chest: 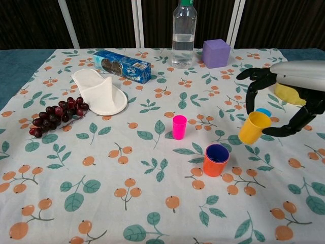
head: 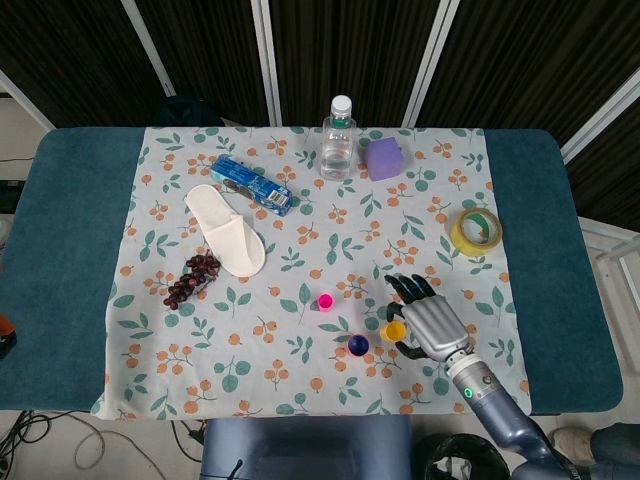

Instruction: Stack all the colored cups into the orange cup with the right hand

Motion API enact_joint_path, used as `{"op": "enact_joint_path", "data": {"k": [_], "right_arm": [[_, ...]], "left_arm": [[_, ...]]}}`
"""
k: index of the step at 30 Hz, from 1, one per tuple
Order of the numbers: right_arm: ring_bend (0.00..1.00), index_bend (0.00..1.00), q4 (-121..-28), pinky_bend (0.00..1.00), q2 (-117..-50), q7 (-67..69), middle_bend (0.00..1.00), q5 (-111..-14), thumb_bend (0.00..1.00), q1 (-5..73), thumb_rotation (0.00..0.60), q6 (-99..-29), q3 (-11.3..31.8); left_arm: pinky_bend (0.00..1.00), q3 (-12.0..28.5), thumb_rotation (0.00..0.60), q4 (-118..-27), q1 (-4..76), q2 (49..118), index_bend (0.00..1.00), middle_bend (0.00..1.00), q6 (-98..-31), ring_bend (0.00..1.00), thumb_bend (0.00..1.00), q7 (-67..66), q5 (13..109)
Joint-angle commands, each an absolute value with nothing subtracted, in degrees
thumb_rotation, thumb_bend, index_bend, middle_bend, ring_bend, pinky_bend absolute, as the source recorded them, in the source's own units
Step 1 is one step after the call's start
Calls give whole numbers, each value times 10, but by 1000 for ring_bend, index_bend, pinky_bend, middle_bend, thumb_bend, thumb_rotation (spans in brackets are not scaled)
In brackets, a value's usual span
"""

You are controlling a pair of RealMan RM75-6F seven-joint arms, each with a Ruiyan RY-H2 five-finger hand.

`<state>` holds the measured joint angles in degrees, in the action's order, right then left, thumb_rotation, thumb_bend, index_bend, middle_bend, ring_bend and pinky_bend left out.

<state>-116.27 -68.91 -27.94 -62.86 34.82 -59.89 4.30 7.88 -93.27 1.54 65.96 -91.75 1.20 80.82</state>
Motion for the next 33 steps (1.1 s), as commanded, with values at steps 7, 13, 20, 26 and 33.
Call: {"op": "enact_joint_path", "data": {"k": [7, 13, 20, 26, 33], "right_arm": [[0, 477, -1192, 36, -710, -312, 0, -611, 381, 373, 600, -592, 50], [0, 477, -1183, 36, -741, -338, 0, -594, 381, 387, 600, -600, 52], [0, 477, -1170, 36, -758, -347, 0, -578, 381, 391, 600, -609, 48], [0, 476, -1167, 36, -760, -343, 0, -579, 381, 389, 600, -610, 40], [0, 477, -1159, 36, -767, -334, 0, -587, 381, 387, 600, -610, 32]], "left_arm": [[0, 80, 600, -932, 15, 658, 139, 11, -916, 0, 755, 16, 807], [0, 80, 600, -932, 16, 658, 139, 11, -916, 0, 755, 18, 806], [0, 81, 600, -932, 16, 657, 139, 11, -915, 0, 755, 21, 804], [0, 81, 600, -931, 16, 657, 139, 11, -915, 0, 755, 20, 805], [0, 81, 600, -931, 16, 657, 139, 11, -915, 0, 755, 19, 805]]}}
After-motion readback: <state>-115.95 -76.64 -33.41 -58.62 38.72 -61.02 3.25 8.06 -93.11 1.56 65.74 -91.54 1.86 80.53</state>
